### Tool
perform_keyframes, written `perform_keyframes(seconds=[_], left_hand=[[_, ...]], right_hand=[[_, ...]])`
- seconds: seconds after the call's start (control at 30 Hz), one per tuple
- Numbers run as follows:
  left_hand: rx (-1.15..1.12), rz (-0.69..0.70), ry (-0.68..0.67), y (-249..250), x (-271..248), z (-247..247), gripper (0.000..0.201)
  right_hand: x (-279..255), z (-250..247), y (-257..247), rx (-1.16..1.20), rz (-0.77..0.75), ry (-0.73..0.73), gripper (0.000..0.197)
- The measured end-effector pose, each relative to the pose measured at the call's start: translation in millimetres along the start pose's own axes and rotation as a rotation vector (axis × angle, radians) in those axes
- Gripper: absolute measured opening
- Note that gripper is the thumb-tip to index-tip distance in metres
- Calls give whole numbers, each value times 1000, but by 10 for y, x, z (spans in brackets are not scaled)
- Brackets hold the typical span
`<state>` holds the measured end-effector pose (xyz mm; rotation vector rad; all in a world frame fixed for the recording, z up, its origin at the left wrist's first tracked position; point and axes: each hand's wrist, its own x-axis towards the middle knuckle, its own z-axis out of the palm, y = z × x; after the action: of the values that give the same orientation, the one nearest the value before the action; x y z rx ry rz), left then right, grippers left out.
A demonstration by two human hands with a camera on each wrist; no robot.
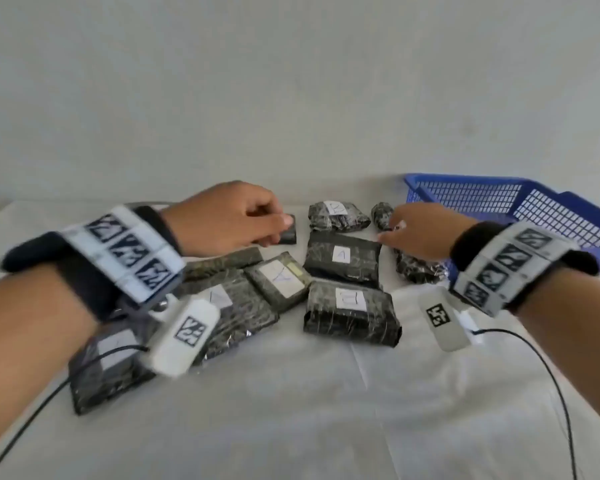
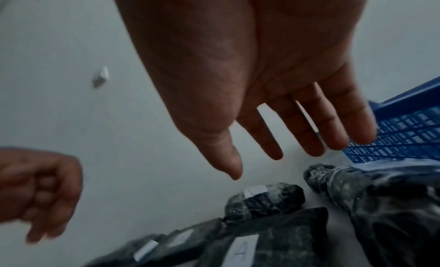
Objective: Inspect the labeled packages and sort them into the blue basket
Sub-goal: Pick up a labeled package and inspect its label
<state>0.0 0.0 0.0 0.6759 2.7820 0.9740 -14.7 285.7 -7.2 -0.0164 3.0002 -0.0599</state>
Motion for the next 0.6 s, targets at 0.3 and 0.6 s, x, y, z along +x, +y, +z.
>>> perform_keyframes(seconds=[0.3,0.6], left_hand=[[385,-182,-130,-251,1668,425,34],[184,-245,-98,-447,2090,643,32]], right_hand=[[1065,168,-367,45,-15,-70,37],[1522,287,-427,215,90,-67,46]])
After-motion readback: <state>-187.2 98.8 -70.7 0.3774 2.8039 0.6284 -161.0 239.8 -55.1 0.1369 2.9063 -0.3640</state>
